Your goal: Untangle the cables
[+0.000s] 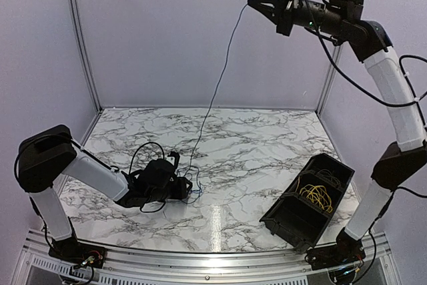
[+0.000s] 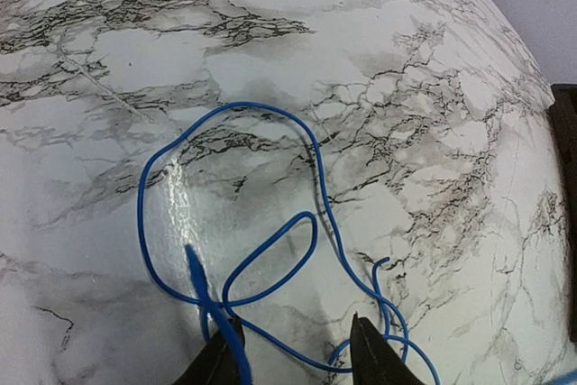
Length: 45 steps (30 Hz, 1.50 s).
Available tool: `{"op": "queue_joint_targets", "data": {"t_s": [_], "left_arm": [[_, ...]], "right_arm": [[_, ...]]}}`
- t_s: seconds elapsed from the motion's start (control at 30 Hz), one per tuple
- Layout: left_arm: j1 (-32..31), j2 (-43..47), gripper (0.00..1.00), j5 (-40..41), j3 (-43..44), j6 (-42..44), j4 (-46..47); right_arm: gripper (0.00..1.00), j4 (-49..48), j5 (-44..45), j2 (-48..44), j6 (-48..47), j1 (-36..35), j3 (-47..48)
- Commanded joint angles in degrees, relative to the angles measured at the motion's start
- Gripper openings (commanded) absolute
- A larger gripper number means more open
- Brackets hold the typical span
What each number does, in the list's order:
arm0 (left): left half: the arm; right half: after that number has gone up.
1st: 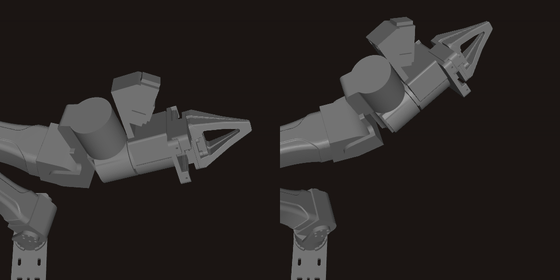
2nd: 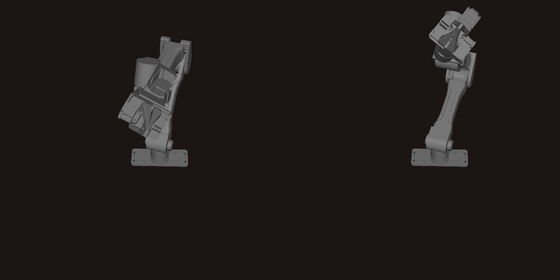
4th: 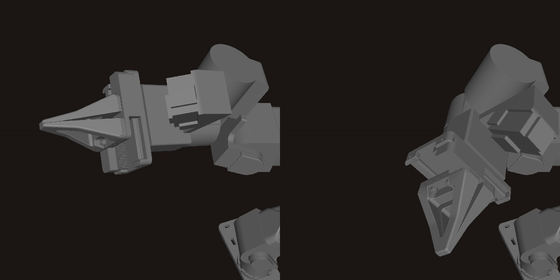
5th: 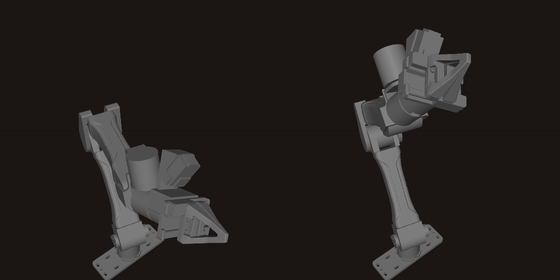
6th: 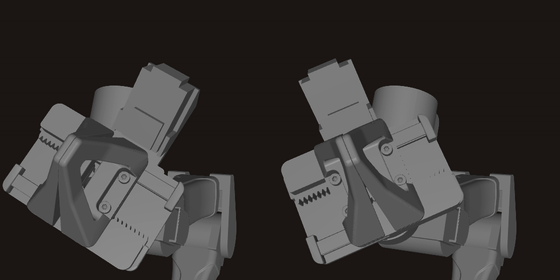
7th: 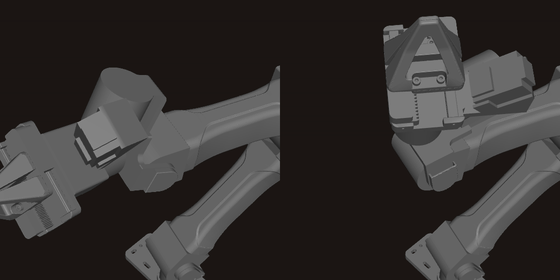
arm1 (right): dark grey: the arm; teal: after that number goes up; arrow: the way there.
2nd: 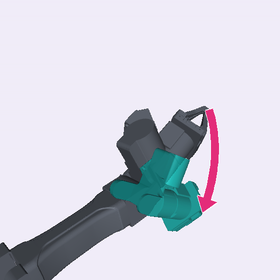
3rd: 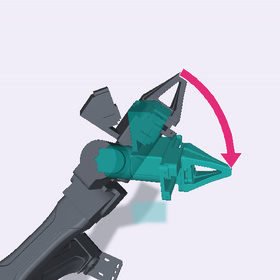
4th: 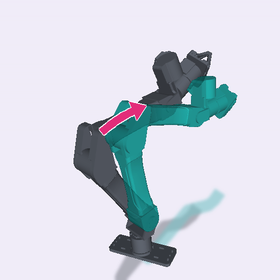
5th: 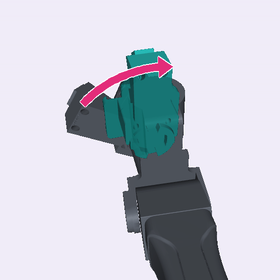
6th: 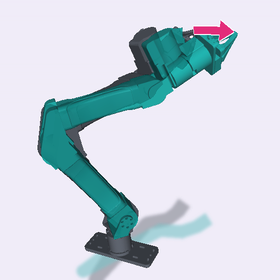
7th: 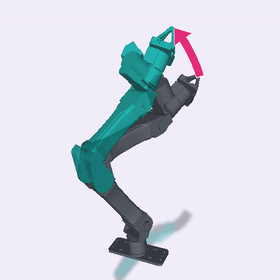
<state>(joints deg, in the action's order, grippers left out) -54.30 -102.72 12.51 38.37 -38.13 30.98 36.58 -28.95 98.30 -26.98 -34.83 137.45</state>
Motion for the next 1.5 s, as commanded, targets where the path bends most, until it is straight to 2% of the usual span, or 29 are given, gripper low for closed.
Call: {"op": "queue_joint_targets", "data": {"t_s": [0.0, 0.27, 0.4, 0.5, 0.63, 0.77, 0.93, 1.1, 1.27, 1.4, 1.47], "left_arm": [[0.4, -1.0, 0.42, 0.7, -1.6, 1.6, -4.9], [0.6, 3.1, 0.40, 3.5, -3.4, 4.2, -4.9], [0.1, 8.9, 0.50, 5.6, -5.8, 6.6, -4.7], [-1.8, 16.6, 0.58, 8.9, -8.0, 12.6, -3.4], [-5.3, 25.9, 0.62, 8.4, -11.3, 25.2, 1.5], [-5.5, 28.1, 0.70, 4.1, -9.6, 29.9, 0.7], [-5.4, 20.2, 0.72, 5.5, -1.8, 29.6, -5.4], [-5.0, 9.2, 0.70, 14.7, 10.6, 28.9, -16.8], [-4.4, 7.4, 0.68, 19.2, 12.3, 28.7, -18.6], [-2.3, 6.7, 0.64, 16.8, 12.3, 28.0, -17.8], [-0.9, 6.1, 0.57, 14.0, 12.2, 27.9, -16.3]], "right_arm": [[0.00, -0.8, 2.5, -4.9, 0.8, 3.3, -4.1], [0.00, -6.9, 3.8, -14.5, 1.4, 8.1, -33.8], [0.00, -9.5, 3.9, -16.0, 0.7, 8.1, -44.9], [0.00, -10.7, 2.0, -16.1, 1.6, 8.1, -49.1], [0.00, -12.8, -0.2, -16.0, 3.3, 8.0, -50.9], [0.00, -12.9, -1.8, -15.3, 4.1, 7.9, -50.6], [0.00, -12.2, -2.9, -14.8, 4.9, 7.8, -48.7], [0.00, -10.5, -3.1, -14.5, 4.9, 7.3, -45.5], [0.00, -9.5, -3.1, -15.0, 5.1, 6.7, -44.0], [0.00, -9.3, -3.2, -15.4, 5.1, 6.2, -44.0], [0.00, -9.4, -3.1, -15.5, 5.1, 6.0, -44.1]]}}
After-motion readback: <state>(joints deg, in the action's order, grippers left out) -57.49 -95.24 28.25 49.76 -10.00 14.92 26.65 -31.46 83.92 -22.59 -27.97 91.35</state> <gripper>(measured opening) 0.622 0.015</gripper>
